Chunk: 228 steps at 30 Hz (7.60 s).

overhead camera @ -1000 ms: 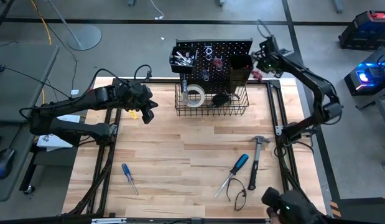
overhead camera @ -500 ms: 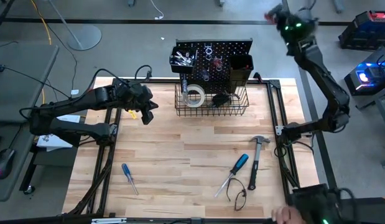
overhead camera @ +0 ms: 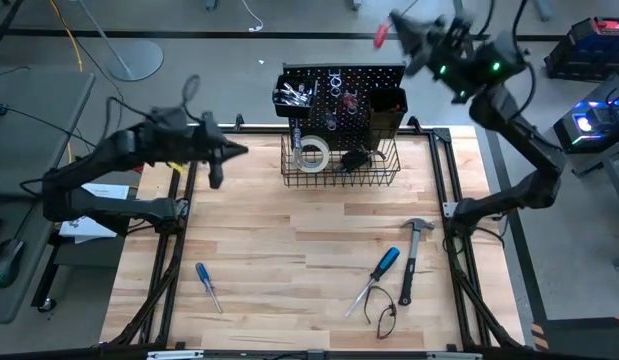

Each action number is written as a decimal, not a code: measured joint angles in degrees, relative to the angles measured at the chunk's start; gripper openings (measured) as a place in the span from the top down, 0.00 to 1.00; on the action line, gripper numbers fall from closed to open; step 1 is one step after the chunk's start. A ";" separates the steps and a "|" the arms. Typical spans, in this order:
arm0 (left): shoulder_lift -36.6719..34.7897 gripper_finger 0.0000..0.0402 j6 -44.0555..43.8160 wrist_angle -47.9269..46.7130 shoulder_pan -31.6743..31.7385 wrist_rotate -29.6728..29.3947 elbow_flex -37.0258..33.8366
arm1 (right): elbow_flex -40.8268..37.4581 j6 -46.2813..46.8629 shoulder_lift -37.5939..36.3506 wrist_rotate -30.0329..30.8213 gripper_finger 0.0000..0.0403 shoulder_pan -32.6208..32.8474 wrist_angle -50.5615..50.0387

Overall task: Hang tools onto peg board
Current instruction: Put the red allen wrench in the right black bin on the pegboard

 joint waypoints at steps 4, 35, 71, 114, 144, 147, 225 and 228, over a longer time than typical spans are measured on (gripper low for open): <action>0.04 0.97 -4.16 3.28 0.00 4.49 5.29 | -0.55 -3.96 0.96 -3.76 1.00 10.02 0.17; 17.66 0.62 -95.14 45.02 -16.50 24.99 6.81 | 9.13 -40.72 15.30 15.71 1.00 47.95 -28.13; 9.46 0.62 -31.65 13.68 -23.12 13.75 6.81 | 34.37 -15.17 32.06 -8.34 1.00 45.34 -24.12; 15.48 0.62 -32.41 43.67 -32.53 20.95 6.88 | 34.28 3.28 39.69 -21.64 1.00 42.01 -5.84; 12.32 0.57 -49.05 45.98 -30.04 24.33 6.85 | 34.28 6.24 39.69 -23.65 1.00 41.66 -1.47; 13.61 0.51 -54.65 50.33 -30.45 28.00 6.85 | 34.28 6.20 39.69 -23.24 1.00 41.24 -0.86; 22.91 0.76 -22.43 52.65 -28.87 13.89 6.88 | 35.15 -12.73 35.01 -40.12 1.00 34.47 -17.75; 22.93 0.88 -21.15 54.71 -28.57 14.44 6.88 | 35.22 -12.28 34.91 -40.42 1.00 34.34 -17.65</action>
